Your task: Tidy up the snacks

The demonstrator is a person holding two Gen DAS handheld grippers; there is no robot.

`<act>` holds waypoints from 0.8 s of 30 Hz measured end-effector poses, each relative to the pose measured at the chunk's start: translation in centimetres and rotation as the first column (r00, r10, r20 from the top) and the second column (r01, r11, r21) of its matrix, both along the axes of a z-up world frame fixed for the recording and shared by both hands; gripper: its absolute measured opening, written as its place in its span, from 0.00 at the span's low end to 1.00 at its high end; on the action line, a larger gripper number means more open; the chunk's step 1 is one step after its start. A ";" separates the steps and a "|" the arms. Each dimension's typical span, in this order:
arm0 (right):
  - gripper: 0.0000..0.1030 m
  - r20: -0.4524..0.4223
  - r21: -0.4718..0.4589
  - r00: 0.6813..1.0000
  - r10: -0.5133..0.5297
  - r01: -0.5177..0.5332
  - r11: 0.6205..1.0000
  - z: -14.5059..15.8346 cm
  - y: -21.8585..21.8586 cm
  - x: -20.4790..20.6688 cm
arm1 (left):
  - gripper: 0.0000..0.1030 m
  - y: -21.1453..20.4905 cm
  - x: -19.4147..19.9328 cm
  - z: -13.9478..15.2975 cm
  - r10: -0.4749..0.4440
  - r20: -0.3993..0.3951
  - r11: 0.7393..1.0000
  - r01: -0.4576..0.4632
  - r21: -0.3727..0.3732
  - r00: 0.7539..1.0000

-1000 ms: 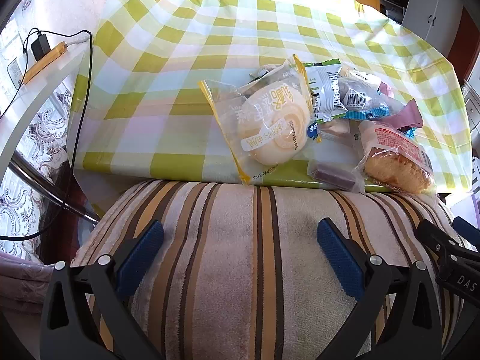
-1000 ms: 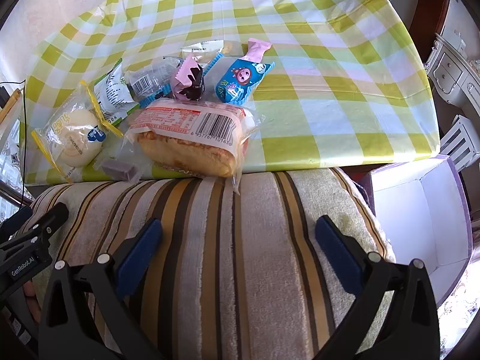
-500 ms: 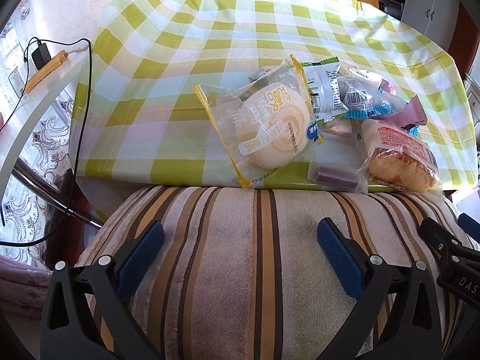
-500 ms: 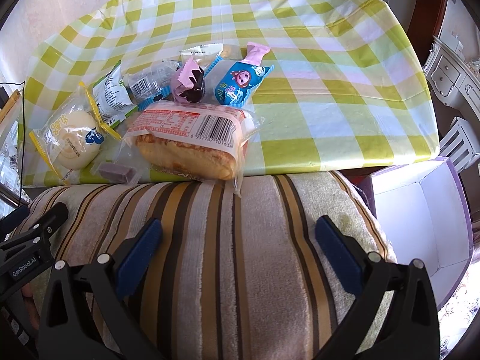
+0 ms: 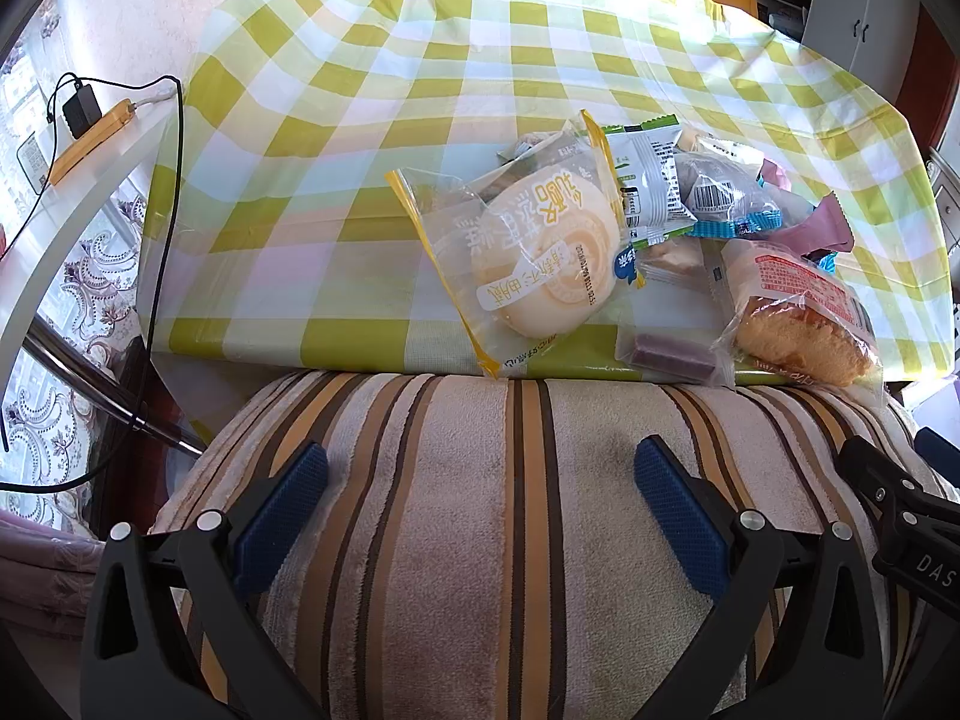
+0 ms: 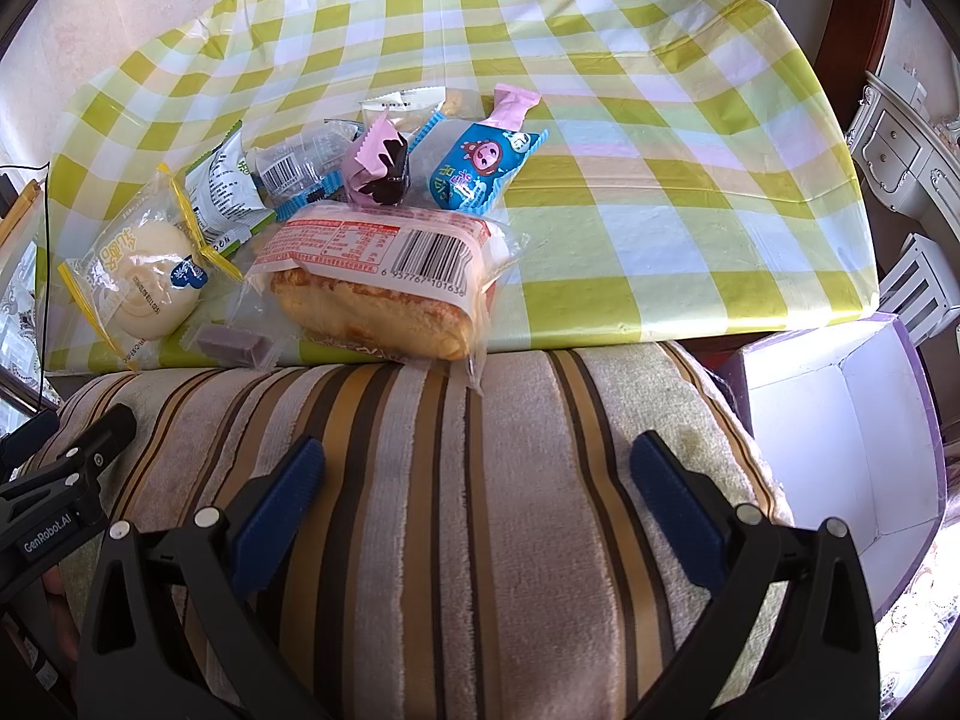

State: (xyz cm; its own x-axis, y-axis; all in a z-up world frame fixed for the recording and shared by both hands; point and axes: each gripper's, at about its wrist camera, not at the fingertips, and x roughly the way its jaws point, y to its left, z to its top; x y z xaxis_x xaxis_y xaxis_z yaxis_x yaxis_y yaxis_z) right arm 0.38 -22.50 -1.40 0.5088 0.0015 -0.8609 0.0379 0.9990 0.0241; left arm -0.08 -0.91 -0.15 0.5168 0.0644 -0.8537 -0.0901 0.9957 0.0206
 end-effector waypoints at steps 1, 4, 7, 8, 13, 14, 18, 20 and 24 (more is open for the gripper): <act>0.99 0.000 0.000 1.000 0.000 0.000 1.000 0.0 0.0 0.0 | 0.96 0.0 0.0 0.0 0.000 0.000 1.000 0.000 0.000 1.000; 0.99 0.000 0.000 1.000 0.000 0.000 1.000 0.0 0.0 0.0 | 0.96 0.0 0.0 0.0 0.000 0.000 1.000 0.000 0.000 1.000; 0.99 0.000 0.000 1.000 0.000 0.000 1.000 0.0 0.0 0.0 | 0.96 0.0 0.0 0.0 0.000 0.001 1.000 0.000 0.000 1.000; 0.99 0.000 0.000 1.000 0.000 0.000 1.000 0.0 0.0 0.0 | 0.96 0.1 0.0 0.0 0.000 0.001 1.000 0.000 0.000 1.000; 0.99 -0.001 0.000 1.000 0.000 0.000 1.000 0.0 0.0 0.0 | 0.96 0.1 0.0 0.0 0.000 0.001 1.000 0.000 -0.001 1.000; 0.99 -0.001 0.000 1.000 0.000 0.000 1.000 0.0 0.0 0.0 | 0.96 0.1 0.0 0.0 0.000 0.001 1.000 0.000 -0.001 1.000; 0.99 0.000 0.000 1.000 0.000 0.000 1.000 0.0 0.0 0.0 | 0.96 0.1 0.0 0.0 0.000 0.001 1.000 0.000 -0.001 1.000; 0.99 0.000 0.000 1.000 0.000 0.000 1.000 0.0 0.0 0.0 | 0.96 0.1 0.0 0.0 0.000 0.001 1.000 0.000 -0.001 1.000; 0.99 0.000 -0.001 1.000 0.000 0.000 1.000 0.0 0.0 -0.1 | 0.96 0.1 0.0 0.1 -0.005 -0.005 1.000 0.005 -0.004 1.000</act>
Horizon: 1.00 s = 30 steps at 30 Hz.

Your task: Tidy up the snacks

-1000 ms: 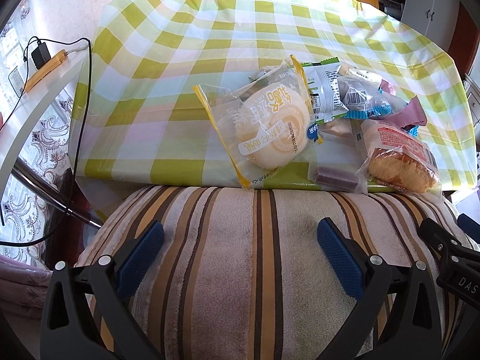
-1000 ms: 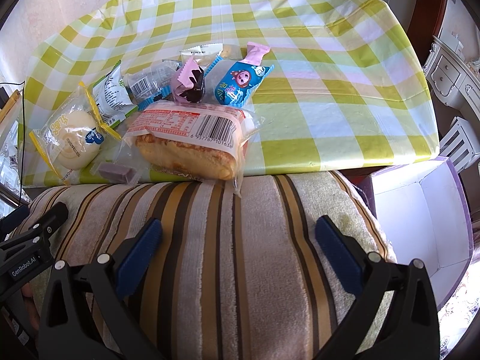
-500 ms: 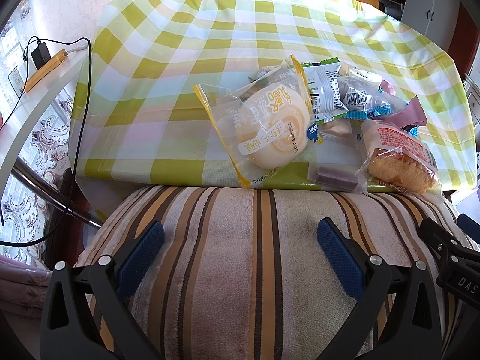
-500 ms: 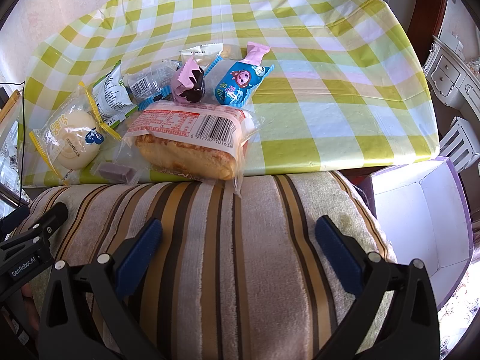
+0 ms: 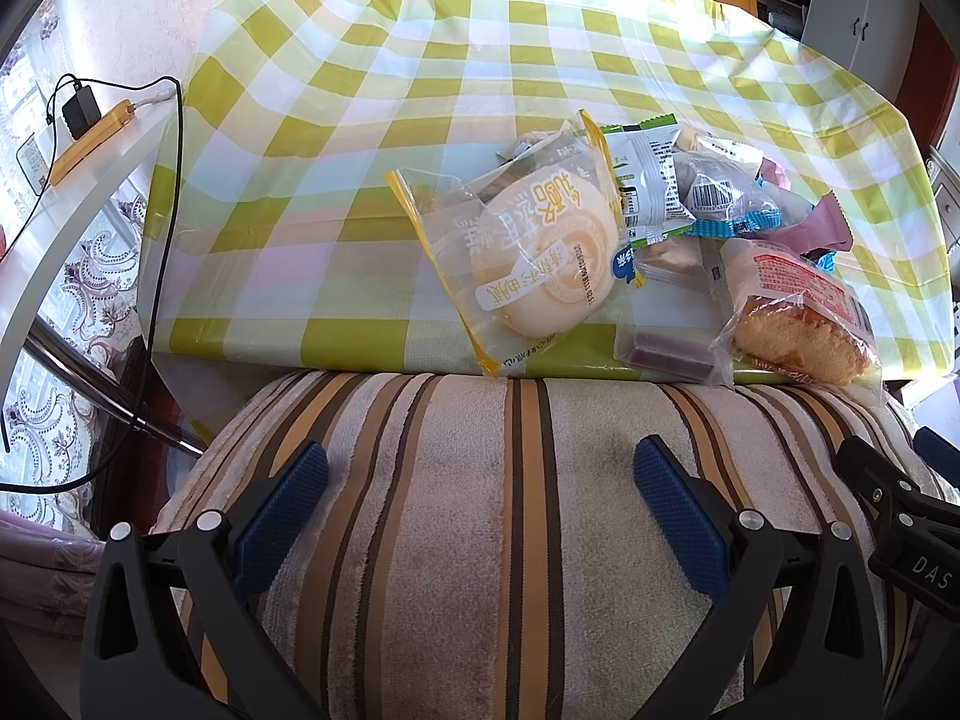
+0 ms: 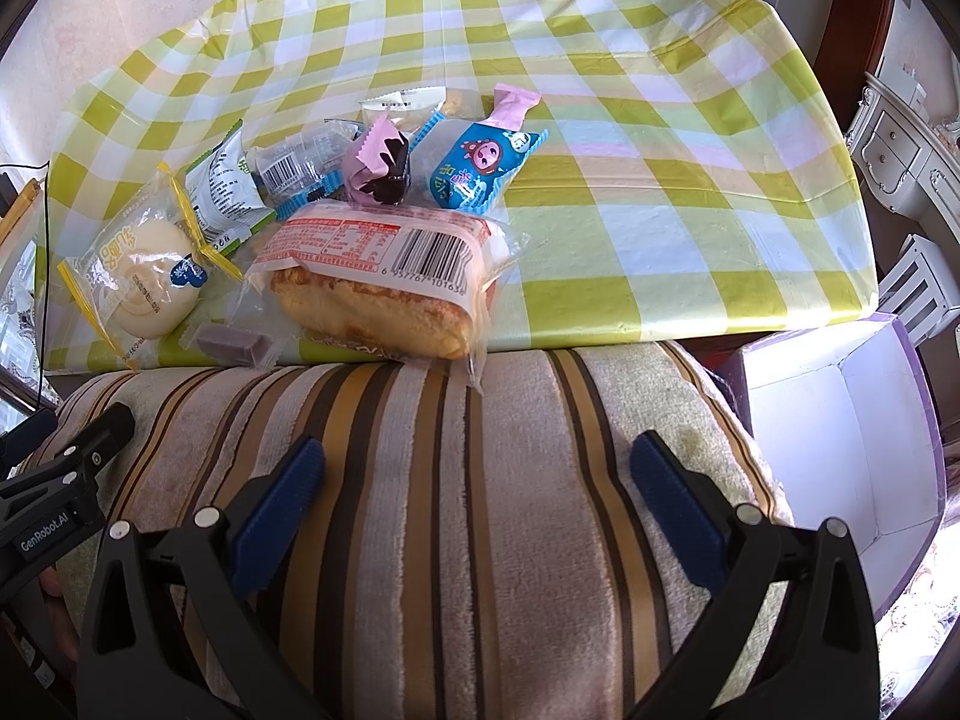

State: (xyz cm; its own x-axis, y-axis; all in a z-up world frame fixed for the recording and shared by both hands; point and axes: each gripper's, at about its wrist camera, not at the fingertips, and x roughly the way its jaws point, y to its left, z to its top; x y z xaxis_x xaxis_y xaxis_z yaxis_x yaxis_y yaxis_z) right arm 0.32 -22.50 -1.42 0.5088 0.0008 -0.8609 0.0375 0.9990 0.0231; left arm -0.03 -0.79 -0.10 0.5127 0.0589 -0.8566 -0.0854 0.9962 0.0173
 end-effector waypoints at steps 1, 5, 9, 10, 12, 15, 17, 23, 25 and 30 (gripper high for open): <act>0.99 0.001 0.003 1.000 -0.001 0.001 1.000 0.0 0.0 0.0 | 0.96 0.0 0.0 0.1 -0.006 -0.001 1.000 0.006 -0.005 1.000; 0.99 0.000 0.004 1.000 0.000 0.000 1.000 0.0 0.0 0.0 | 0.96 -0.3 0.1 0.4 -0.032 -0.006 0.999 0.031 -0.025 0.999; 0.99 -0.019 0.035 1.000 0.008 -0.007 0.999 0.1 -0.4 0.2 | 0.95 0.5 0.3 0.8 -0.023 0.012 0.996 0.023 -0.085 1.000; 0.99 -0.024 0.055 1.000 0.011 -0.009 0.998 0.1 -0.8 0.4 | 0.95 0.9 0.3 0.9 -0.016 0.019 0.993 0.018 -0.117 1.000; 0.99 -0.038 0.071 0.999 0.017 -0.014 0.997 0.3 -1.0 0.6 | 0.95 1.8 0.7 1.1 -0.004 0.026 0.983 0.008 -0.182 1.000; 0.99 -0.067 0.065 0.996 0.057 -0.053 0.997 0.2 -0.9 1.4 | 0.94 2.9 1.8 1.0 0.013 0.023 0.970 -0.007 -0.243 1.000; 0.99 -0.052 0.063 0.996 0.071 -0.068 0.996 0.3 -0.7 1.5 | 0.94 3.3 2.7 0.9 0.017 0.021 0.962 -0.010 -0.271 1.000; 0.99 -0.035 0.131 0.996 0.080 -0.075 0.989 0.6 -1.2 2.3 | 0.94 4.1 5.5 0.3 0.023 0.010 0.943 -0.018 -0.332 1.000; 0.99 -0.035 0.155 0.996 0.077 -0.071 0.985 0.7 -1.3 2.8 | 0.94 4.5 6.4 0.0 0.026 0.001 0.936 -0.024 -0.352 1.000; 0.99 -0.008 0.134 0.996 0.093 -0.091 0.987 1.1 -0.6 3.8 | 0.92 5.1 8.3 -1.0 0.029 -0.017 0.917 -0.033 -0.398 0.999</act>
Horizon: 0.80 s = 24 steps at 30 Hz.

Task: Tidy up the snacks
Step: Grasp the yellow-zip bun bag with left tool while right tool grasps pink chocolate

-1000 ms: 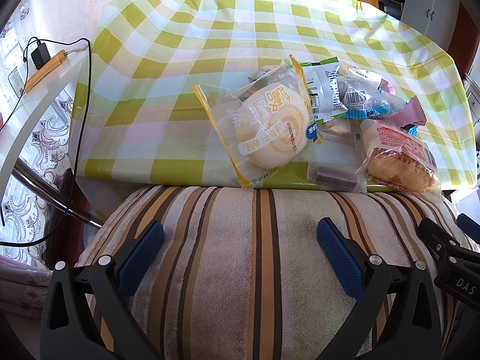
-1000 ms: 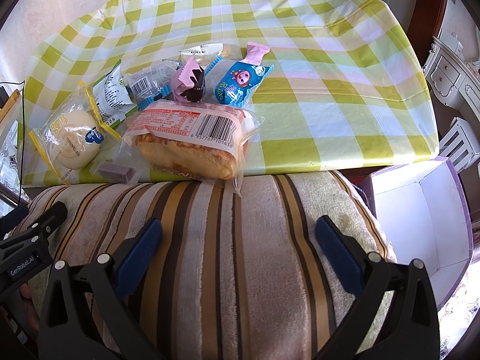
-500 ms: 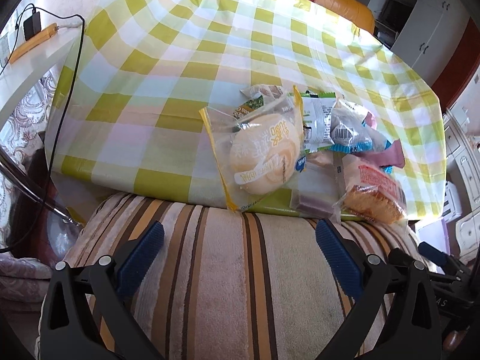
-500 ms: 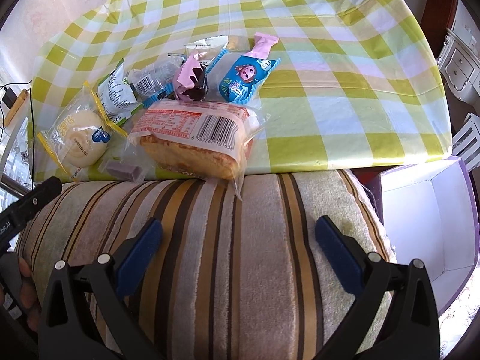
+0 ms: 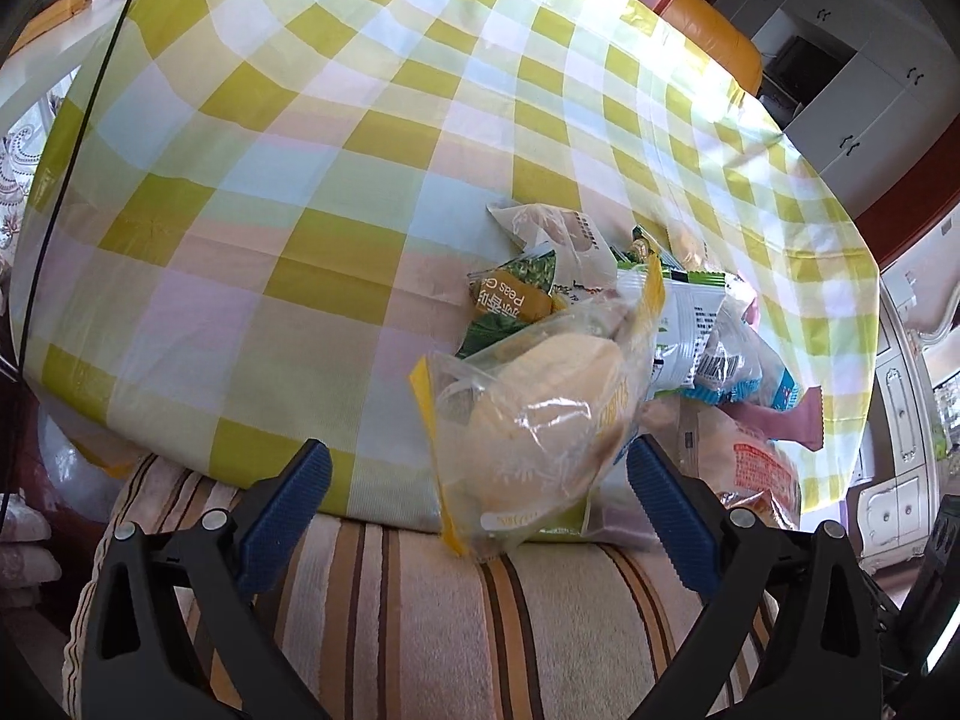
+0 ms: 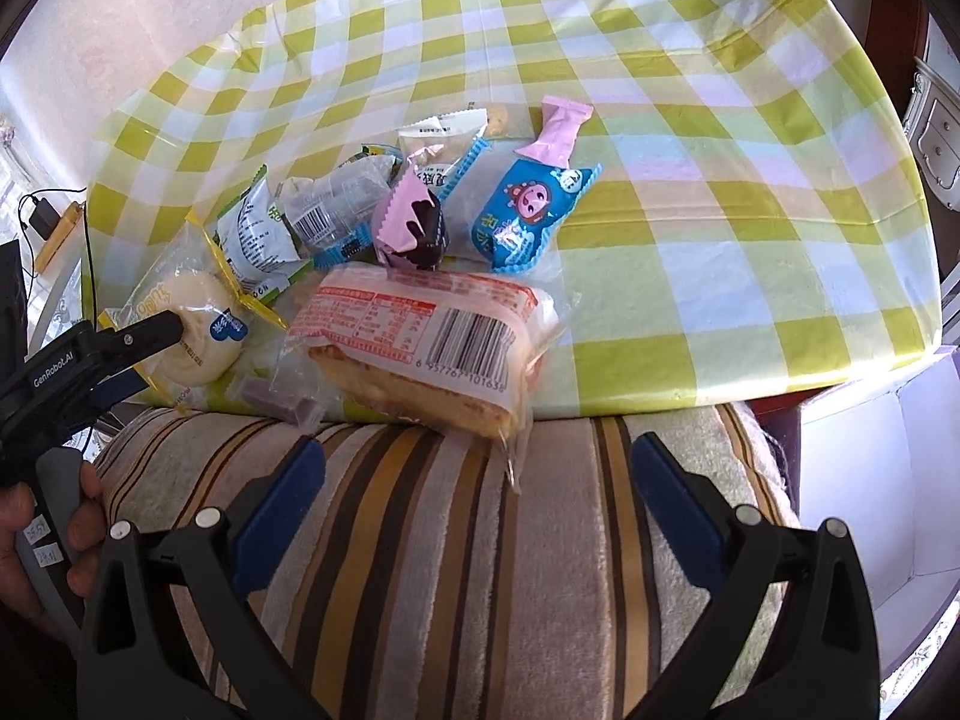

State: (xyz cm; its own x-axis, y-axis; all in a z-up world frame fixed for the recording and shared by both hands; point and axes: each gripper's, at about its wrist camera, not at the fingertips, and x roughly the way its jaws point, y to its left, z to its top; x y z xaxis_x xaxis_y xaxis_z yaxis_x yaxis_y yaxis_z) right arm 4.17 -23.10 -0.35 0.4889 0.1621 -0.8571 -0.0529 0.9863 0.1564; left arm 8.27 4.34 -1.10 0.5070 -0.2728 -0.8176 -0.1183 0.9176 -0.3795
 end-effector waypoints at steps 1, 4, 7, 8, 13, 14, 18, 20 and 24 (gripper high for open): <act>0.99 0.010 -0.016 1.000 0.013 -0.012 1.000 0.2 0.3 0.3 | 0.91 0.0 0.3 -0.1 -0.002 0.001 1.000 0.002 -0.005 1.000; 0.99 0.030 -0.063 0.998 0.063 -0.061 0.996 0.8 1.0 1.3 | 0.84 -0.1 0.9 -0.4 -0.016 0.009 1.000 0.017 -0.027 1.000; 0.99 0.039 -0.113 0.994 0.107 -0.102 0.988 1.3 1.4 2.6 | 0.70 -0.5 1.1 -0.3 -0.044 0.020 0.998 0.045 -0.037 0.999; 0.99 0.039 -0.129 0.991 0.124 -0.119 0.985 1.4 1.6 2.9 | 0.67 -0.6 1.0 -0.3 -0.054 0.027 0.998 0.055 -0.042 0.998; 0.99 0.041 -0.145 0.986 0.161 -0.154 0.977 1.6 2.1 4.4 | 0.56 -1.1 0.8 -0.1 -0.071 0.049 0.997 0.073 -0.030 0.996; 0.99 0.041 -0.127 0.987 0.157 -0.150 0.980 1.7 2.0 4.6 | 0.55 -1.1 0.7 0.0 -0.072 0.053 0.997 0.074 -0.028 0.996; 0.99 0.086 -0.049 0.987 0.134 -0.130 0.990 2.8 1.9 4.9 | 0.50 -1.1 0.4 0.1 -0.072 0.068 0.997 0.074 -0.029 0.995; 0.99 0.103 -0.011 0.989 0.107 -0.106 0.994 3.1 1.8 5.2 | 0.49 -1.1 0.3 0.2 -0.074 0.073 0.997 0.076 -0.028 0.995; 0.87 0.106 0.017 0.992 0.063 -0.065 0.998 2.9 1.7 6.2 | 0.44 -1.2 -0.4 0.5 -0.077 0.087 0.997 0.080 -0.020 0.993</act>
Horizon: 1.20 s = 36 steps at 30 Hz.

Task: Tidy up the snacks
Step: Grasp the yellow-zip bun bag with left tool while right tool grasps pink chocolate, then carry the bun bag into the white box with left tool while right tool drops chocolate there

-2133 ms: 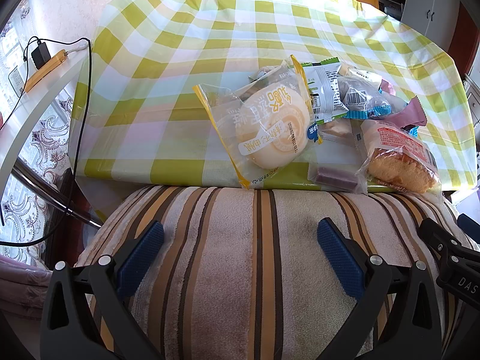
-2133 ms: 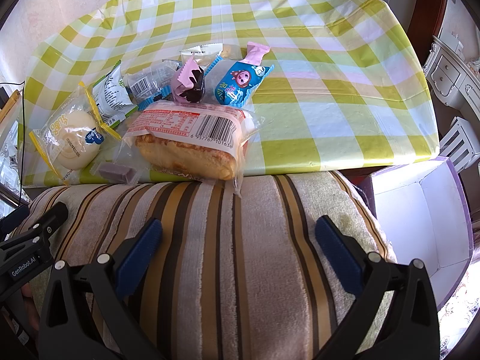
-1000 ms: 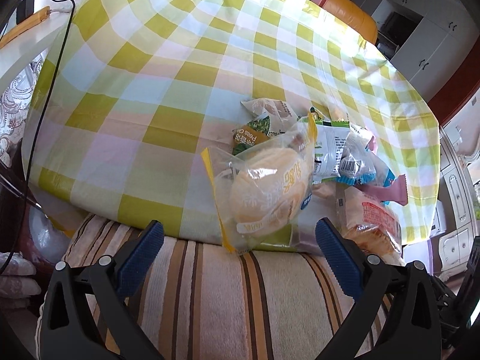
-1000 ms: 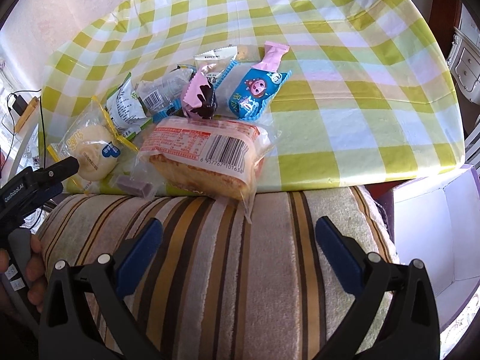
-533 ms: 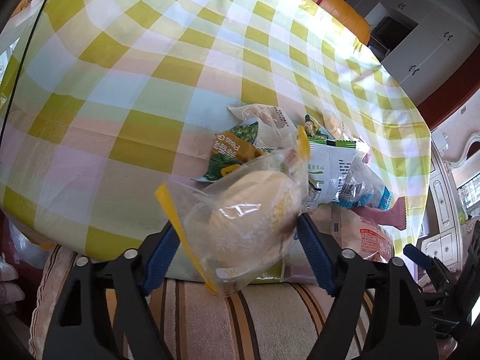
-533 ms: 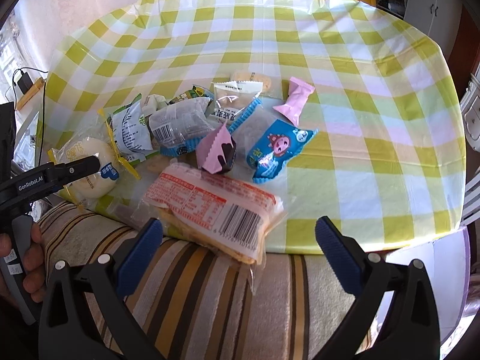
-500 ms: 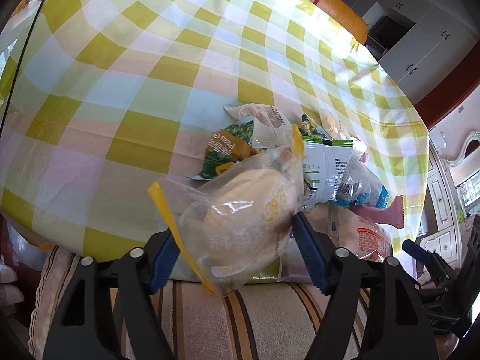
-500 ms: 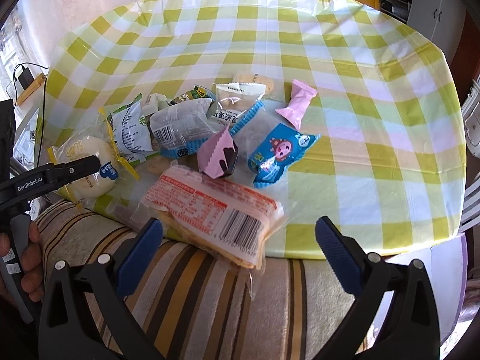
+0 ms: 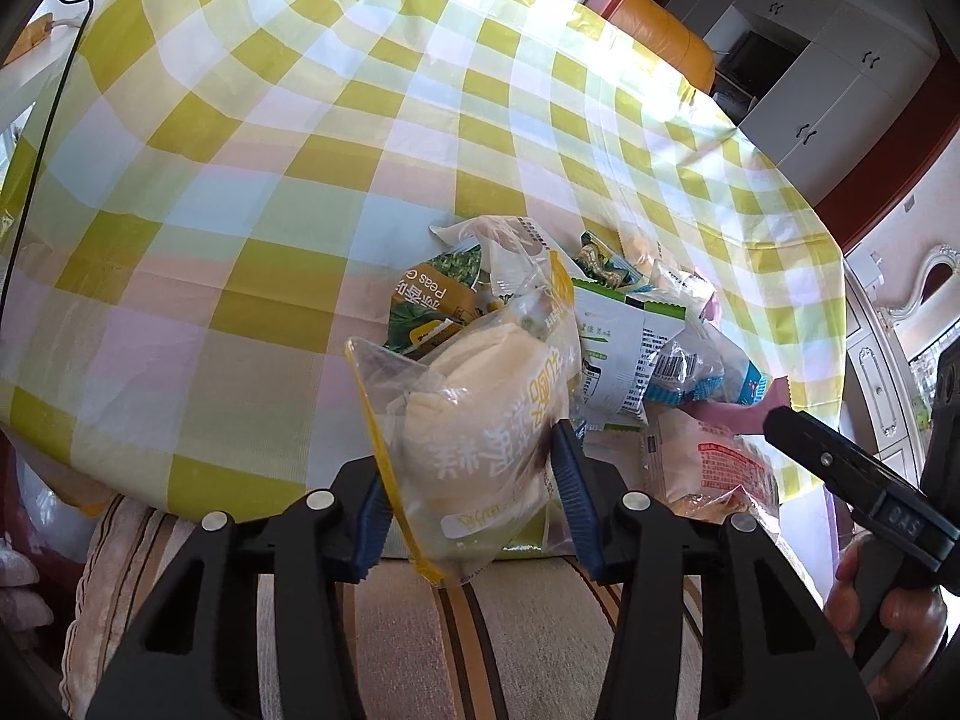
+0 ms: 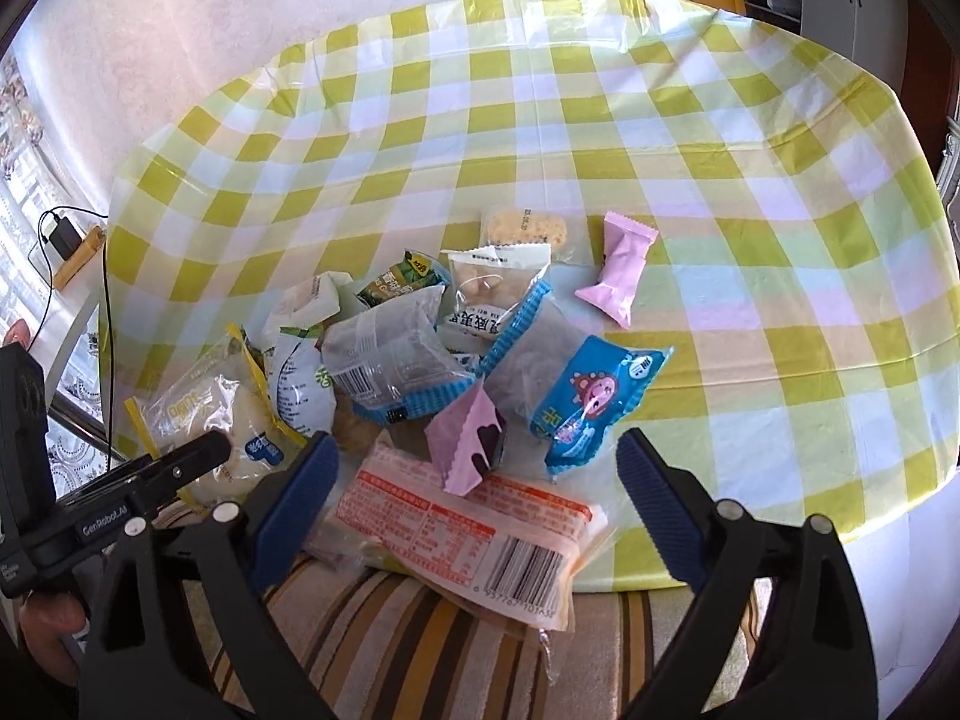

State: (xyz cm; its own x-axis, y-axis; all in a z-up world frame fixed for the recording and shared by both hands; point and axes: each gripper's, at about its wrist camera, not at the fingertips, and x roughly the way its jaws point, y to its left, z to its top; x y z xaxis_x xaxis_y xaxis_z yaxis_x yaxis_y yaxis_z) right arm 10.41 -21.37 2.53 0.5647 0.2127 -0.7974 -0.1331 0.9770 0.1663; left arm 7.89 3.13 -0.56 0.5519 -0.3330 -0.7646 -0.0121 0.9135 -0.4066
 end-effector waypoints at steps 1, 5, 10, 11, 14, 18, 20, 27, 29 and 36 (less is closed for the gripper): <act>0.83 -0.009 0.002 1.000 -0.003 0.003 1.000 -0.3 0.1 0.3 | 0.42 0.0 -0.2 0.1 -0.002 0.005 1.000 0.002 0.002 1.000; 0.33 -0.060 0.037 0.998 0.007 -0.005 0.999 -1.6 0.2 1.1 | 0.38 -0.3 -1.3 0.7 -0.006 0.021 1.000 0.006 0.004 1.000; 0.28 -0.039 0.073 0.999 0.004 -0.001 0.997 -1.6 -0.2 0.8 | 0.32 -0.7 -2.9 1.5 -0.007 0.048 1.000 0.007 -0.002 0.999; 0.27 -0.024 0.075 1.000 -0.001 0.003 0.997 -1.4 -0.2 0.7 | 0.32 -0.7 -3.2 1.6 -0.004 0.054 1.000 0.004 0.001 0.999; 0.26 0.021 0.088 1.000 -0.014 0.012 0.996 -0.6 -0.7 0.2 | 0.30 -0.9 -3.9 2.0 0.001 0.075 1.000 -0.001 0.006 0.997; 0.26 0.068 0.097 0.997 -0.029 0.022 0.995 0.5 -1.4 -0.4 | 0.28 -0.8 -4.6 2.5 0.012 0.096 1.000 -0.013 0.007 0.995; 0.23 0.082 0.105 0.996 -0.033 0.024 0.994 1.0 -1.8 -0.9 | 0.27 -0.8 -5.1 2.7 0.014 0.107 1.000 -0.015 0.006 0.994; 0.22 0.097 0.142 0.994 -0.056 0.042 0.989 1.6 -3.3 -2.3 | 0.25 -1.0 -6.8 3.6 0.025 0.149 1.000 -0.026 0.002 0.989; 0.22 0.104 0.153 0.993 -0.064 0.047 0.987 1.9 -3.9 -2.8 | 0.25 -1.0 -7.4 4.0 0.028 0.164 1.000 -0.028 -0.003 0.986; 0.21 0.126 0.179 0.985 -0.114 0.091 0.980 3.0 -6.7 -4.4 | 0.23 -1.2 -8.2 5.2 0.031 0.208 0.999 -0.032 0.002 0.978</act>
State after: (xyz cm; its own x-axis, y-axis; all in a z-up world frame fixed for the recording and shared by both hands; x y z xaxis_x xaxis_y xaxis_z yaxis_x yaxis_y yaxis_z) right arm 6.03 -28.03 5.57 0.6904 0.2757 -0.6688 -0.0665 0.9448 0.3208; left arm -0.29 1.96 4.63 0.7094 -0.3095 -0.6333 0.0436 0.9160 -0.3988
